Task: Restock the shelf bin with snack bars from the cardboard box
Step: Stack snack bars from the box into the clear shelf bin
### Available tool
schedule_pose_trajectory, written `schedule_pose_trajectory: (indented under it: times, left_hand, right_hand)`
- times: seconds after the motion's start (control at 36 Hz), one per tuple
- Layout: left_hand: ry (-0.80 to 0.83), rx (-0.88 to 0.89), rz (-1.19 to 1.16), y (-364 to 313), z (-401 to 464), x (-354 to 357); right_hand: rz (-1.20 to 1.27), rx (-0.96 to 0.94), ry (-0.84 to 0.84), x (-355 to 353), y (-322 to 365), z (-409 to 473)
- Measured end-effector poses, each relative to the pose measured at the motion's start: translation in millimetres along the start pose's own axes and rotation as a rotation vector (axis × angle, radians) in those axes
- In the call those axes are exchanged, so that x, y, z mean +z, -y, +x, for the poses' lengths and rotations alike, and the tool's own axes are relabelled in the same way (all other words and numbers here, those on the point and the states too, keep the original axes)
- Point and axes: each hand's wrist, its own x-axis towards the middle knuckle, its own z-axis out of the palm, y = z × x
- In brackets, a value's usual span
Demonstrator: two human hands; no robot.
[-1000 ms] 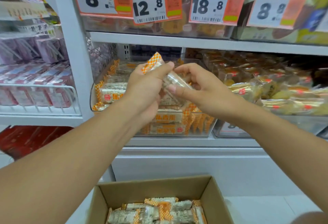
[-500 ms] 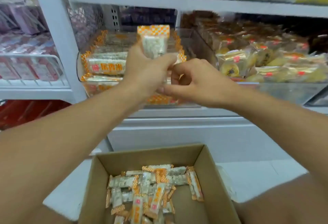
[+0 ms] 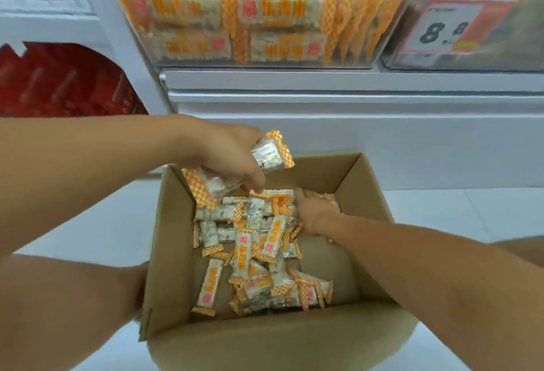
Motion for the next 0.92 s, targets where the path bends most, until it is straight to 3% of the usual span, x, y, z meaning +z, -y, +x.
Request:
schedule_pose_trajectory:
  times: [0.14,0.25,0.36,0.47,0.58,0.69,0.86,0.92]
  left_hand:
    - [0.069,-0.077,-0.295,5.3,-1.0,-15.0]
    - [0.023,-0.124,-0.334,6.1,2.0,-21.1]
    - [0.056,-0.121,-0.534,-2.4,-3.7,-32.7]
    - [0.006,-0.028,-0.743,-23.5,-17.3,-45.3]
    - [-0.136,0.124,-0.93,-47.0,-33.1,-47.8]
    - [-0.298,0.232,-0.979,-62.9,-40.5,-45.4]
    - [-0.708,0.216,-0.785,-77.1,-42.2,-42.3]
    - [-0.662,0.248,-0.953,-80.3,-39.4,-47.6]
  right_hand:
    - [0.023,-0.01,-0.163,14.7,-8.1,12.8]
    - [0.265,-0.01,0.096,-28.2,-14.7,3.6]
    - [0.958,-0.038,0.451,-102.3,-10.0,-37.9]
    - [1.41,-0.149,0.569,-171.9,-15.6,-94.8]
    - [1.58,-0.182,0.393,-204.2,-15.2,-141.5]
    - [1.665,-0.153,0.096,-223.7,-10.3,-162.9]
    - [1.443,-0.298,-0.209,-271.4,0.1,-182.6]
    - [1.358,-0.275,-0.326,-284.3,3.2,-184.3]
